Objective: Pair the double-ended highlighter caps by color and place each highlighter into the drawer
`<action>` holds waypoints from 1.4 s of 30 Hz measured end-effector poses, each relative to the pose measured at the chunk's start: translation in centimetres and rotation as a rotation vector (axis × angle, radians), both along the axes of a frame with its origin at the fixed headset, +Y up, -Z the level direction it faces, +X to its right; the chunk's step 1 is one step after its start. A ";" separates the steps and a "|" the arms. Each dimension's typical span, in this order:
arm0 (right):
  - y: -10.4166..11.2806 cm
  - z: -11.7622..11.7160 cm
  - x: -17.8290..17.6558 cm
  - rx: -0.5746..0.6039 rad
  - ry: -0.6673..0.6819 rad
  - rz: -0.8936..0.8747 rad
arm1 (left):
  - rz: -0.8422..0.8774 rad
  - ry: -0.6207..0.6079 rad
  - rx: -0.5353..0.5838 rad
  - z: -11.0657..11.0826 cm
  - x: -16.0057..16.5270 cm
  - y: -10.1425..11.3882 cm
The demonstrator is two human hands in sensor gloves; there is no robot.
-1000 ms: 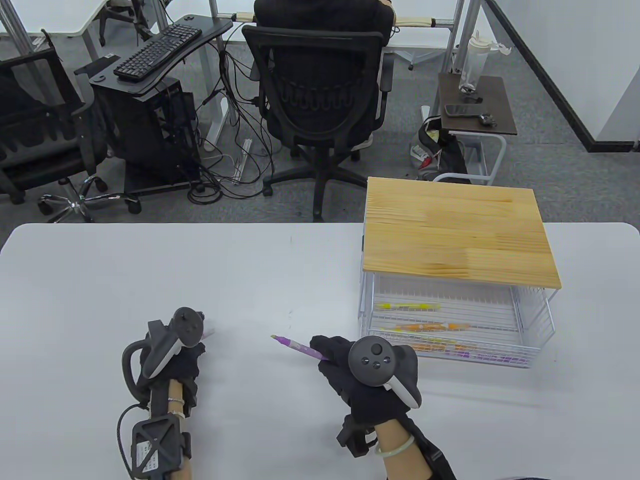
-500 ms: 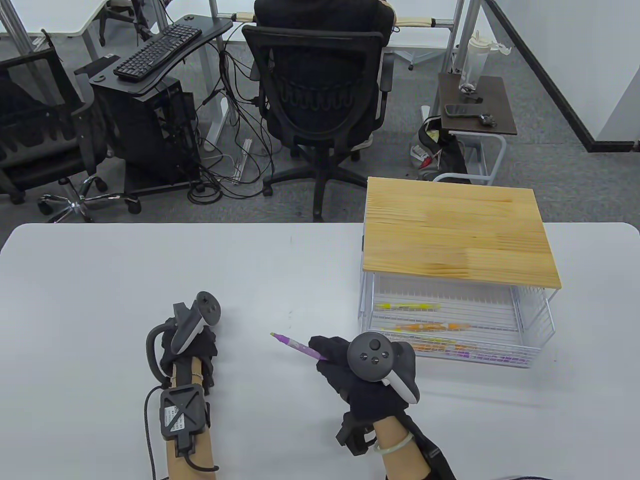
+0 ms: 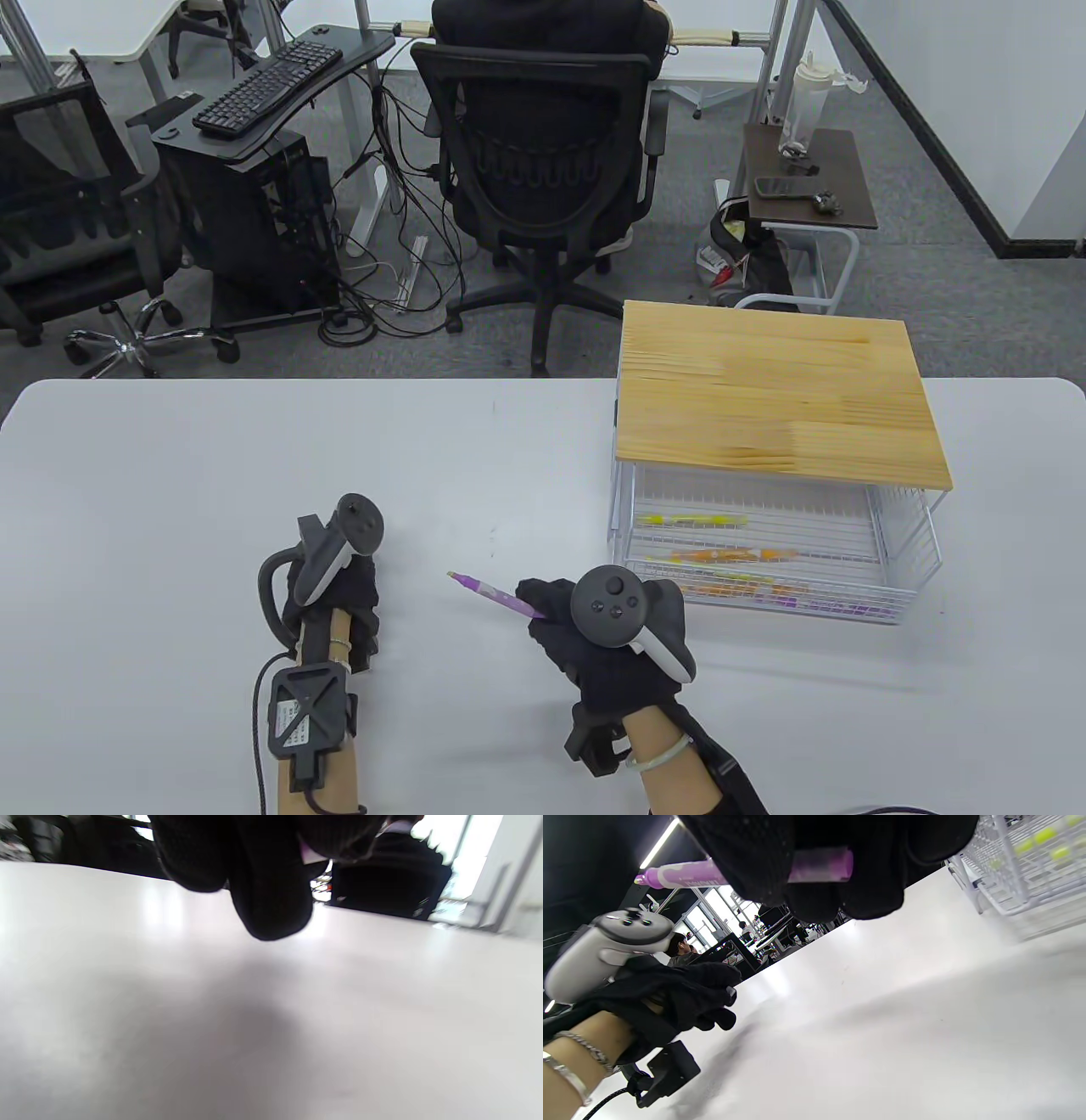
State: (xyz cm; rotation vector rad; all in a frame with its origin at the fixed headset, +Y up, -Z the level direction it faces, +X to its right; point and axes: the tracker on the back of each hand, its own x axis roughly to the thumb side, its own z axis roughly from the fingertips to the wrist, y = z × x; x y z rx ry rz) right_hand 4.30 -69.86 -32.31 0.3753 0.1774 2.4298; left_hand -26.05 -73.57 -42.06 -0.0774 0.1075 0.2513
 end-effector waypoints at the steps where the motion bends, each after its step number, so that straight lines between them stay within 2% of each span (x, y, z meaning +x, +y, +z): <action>1: 0.1 0.1 -0.1 0.007 0.002 -0.007 | 0.054 -0.058 0.027 0.7 0.1 0.6; 4: 0.6 0.7 -0.4 0.054 -0.004 -0.034 | 0.200 -0.215 0.171 4.1 0.2 2.7; 7: 1.2 1.5 -0.6 0.111 -0.012 -0.069 | 0.328 -0.285 0.190 7.4 0.4 4.1; 11: 1.7 2.4 -0.8 0.186 -0.011 -0.158 | 0.421 -0.335 0.253 10.1 0.7 5.2; 15: 2.5 3.3 -0.6 0.220 0.008 -0.227 | 0.446 -0.341 0.299 11.9 0.9 5.6; 20: 2.9 3.8 -0.3 0.258 -0.009 -0.224 | 0.445 -0.325 0.314 12.6 0.7 5.6; 26: 2.7 3.7 -0.4 0.248 -0.007 -0.240 | 0.428 -0.352 0.312 12.9 1.1 5.9; 33: 2.2 3.3 -0.9 0.218 0.027 -0.226 | 0.437 -0.375 0.279 12.9 2.0 5.4; 37: 1.8 2.9 -0.5 0.196 0.064 -0.304 | 0.421 -0.401 0.270 13.1 2.0 5.6; 42: 1.7 2.4 0.5 0.162 0.094 -0.396 | 0.482 -0.469 0.280 13.5 2.3 6.2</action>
